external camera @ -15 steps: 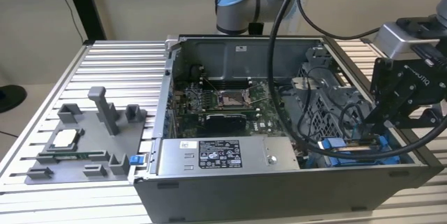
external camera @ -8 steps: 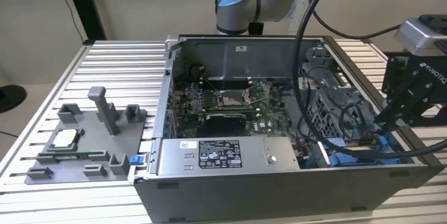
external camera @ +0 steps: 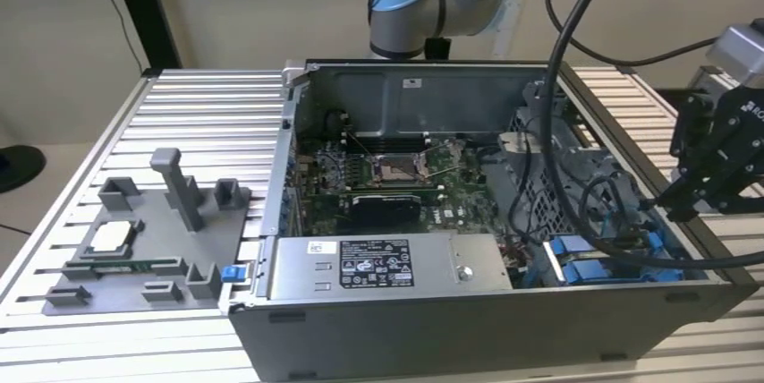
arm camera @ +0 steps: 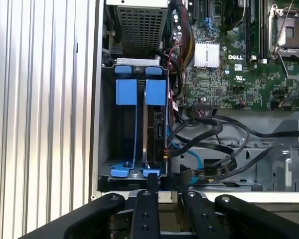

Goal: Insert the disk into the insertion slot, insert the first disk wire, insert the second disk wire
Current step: 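Insert the second disk wire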

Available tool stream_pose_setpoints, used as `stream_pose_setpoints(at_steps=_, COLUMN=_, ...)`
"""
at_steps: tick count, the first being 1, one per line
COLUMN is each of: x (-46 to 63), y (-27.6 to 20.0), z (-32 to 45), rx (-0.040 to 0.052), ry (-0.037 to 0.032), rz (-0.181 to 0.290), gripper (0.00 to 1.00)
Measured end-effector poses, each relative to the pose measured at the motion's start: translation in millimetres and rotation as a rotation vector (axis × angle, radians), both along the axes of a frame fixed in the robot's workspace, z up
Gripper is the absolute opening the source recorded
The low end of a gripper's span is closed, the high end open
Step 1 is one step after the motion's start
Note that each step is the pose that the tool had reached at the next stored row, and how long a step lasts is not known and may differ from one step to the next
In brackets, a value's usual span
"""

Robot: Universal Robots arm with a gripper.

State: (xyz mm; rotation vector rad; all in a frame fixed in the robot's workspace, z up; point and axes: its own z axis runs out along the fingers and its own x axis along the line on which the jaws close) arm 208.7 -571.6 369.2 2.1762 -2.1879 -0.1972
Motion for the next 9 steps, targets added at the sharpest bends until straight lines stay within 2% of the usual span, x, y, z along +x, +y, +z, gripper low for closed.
stream_pose_setpoints(at_steps=4, x=0.7, y=0.2, z=0.1, rx=0.0029, ry=0.0155, rz=0.0, gripper=0.0)
stream_pose_setpoints(at_steps=5, x=0.8, y=0.2, z=0.1, rx=0.004, ry=0.0183, rz=0.0, gripper=1.0)
stream_pose_setpoints(at_steps=9, x=1.0, y=1.0, z=-0.1, rx=0.0091, ry=0.0216, rz=0.0, gripper=1.0)
